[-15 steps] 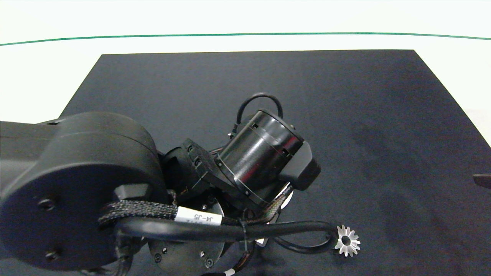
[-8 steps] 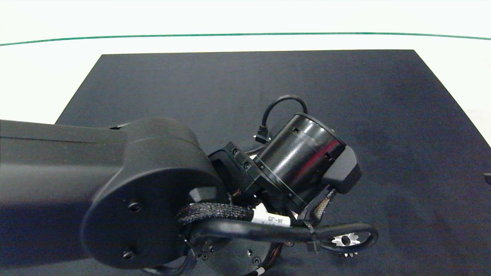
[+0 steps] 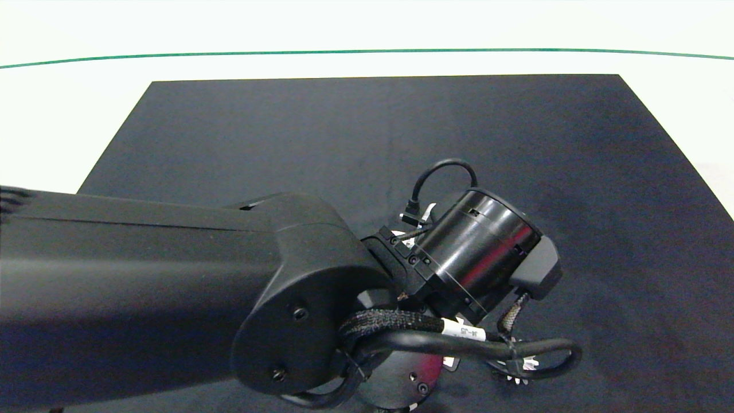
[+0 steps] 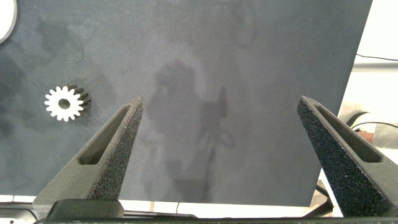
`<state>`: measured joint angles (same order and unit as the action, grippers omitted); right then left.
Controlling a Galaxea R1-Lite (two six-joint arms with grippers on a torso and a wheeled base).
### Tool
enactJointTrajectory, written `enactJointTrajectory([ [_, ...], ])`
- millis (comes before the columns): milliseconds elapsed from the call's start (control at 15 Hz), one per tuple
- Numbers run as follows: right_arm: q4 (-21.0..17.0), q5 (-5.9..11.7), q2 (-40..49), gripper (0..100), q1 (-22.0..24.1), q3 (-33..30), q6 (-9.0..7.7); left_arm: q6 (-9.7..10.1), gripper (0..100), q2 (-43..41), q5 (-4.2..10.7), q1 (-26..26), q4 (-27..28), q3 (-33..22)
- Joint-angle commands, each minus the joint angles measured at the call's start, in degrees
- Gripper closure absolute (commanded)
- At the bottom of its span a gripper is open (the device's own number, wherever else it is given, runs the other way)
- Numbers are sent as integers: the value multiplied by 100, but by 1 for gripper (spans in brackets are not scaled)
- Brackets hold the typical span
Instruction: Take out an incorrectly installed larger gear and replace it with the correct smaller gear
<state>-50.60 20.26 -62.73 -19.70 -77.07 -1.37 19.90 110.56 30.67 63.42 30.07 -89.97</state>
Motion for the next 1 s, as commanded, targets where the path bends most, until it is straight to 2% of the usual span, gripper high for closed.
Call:
enactJointTrajectory([
  [67, -29, 4, 15, 0, -8, -1, -4, 14, 99, 80, 18, -49, 25, -47],
  [667, -29, 4, 7, 0, -8, 16, -39, 111, 99, 63, 27, -136, 34, 111],
  [1000, -29, 4, 7, 0, -8, 16, -39, 102, 99, 133, 18, -136, 16, 93],
])
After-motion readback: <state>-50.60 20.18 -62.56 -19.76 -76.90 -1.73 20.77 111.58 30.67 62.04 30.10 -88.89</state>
